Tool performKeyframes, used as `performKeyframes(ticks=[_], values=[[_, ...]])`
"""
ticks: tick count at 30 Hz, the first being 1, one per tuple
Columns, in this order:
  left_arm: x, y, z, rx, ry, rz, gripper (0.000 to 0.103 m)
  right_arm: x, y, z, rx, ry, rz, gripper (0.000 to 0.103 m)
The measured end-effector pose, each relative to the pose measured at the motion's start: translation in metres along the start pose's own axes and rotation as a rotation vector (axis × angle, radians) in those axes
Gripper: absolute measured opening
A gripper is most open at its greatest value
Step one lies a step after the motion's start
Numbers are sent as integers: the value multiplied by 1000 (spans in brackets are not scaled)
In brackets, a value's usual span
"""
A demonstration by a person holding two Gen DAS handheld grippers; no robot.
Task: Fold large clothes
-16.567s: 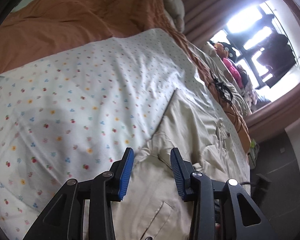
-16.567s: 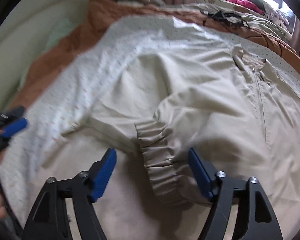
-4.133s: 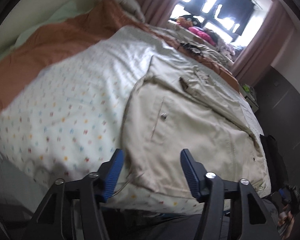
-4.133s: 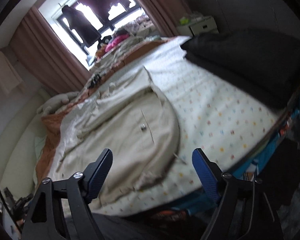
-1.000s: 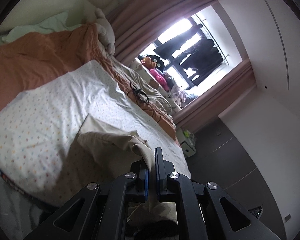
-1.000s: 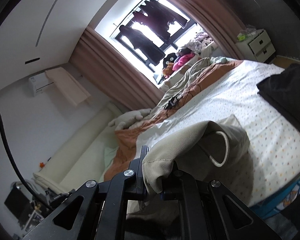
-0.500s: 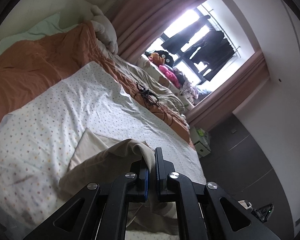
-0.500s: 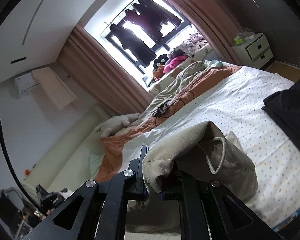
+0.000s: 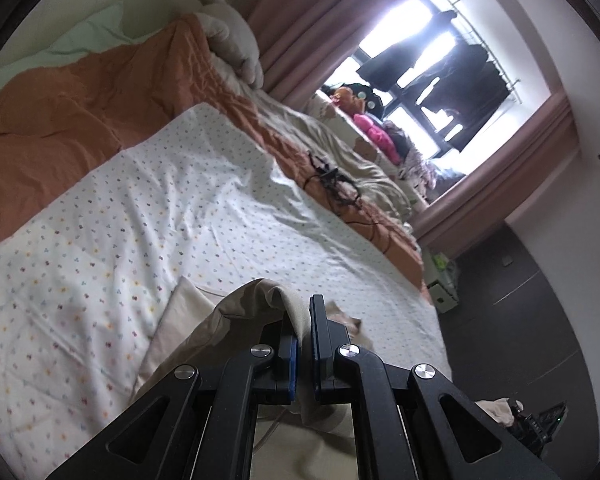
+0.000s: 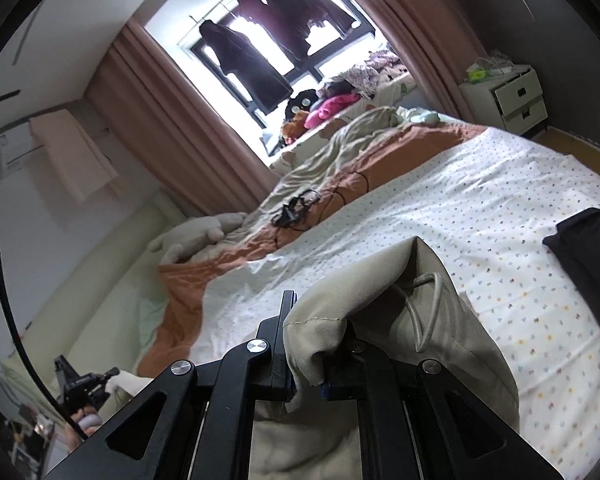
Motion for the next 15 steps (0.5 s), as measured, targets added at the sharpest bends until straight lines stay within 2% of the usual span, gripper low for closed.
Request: performKeyframes(ticks=[8, 12, 14, 15], values=[[-74, -10, -29, 4, -79, -48, 5, -71, 16, 35, -45, 37, -60, 10], [-110, -11, -42, -12, -93, -76, 6, -98, 24, 53, -83, 59, -80, 10], [-128, -10, -49, -27, -119, -98, 11, -113, 33, 63, -99, 84, -96, 19], [-134, -10, -53, -31, -132, -107, 16, -122, 37, 67, -107, 92, -109, 35]])
Point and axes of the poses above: each gripper's, at about its wrist camera, not at the fingertips, and x roughly against the way its jaws point, z to its right, y to its underside, the point moved 9 cm from there along -x, roughly the way its jaws point, and after that the axes turned 15 degrees about x, right-handed, at the moved point
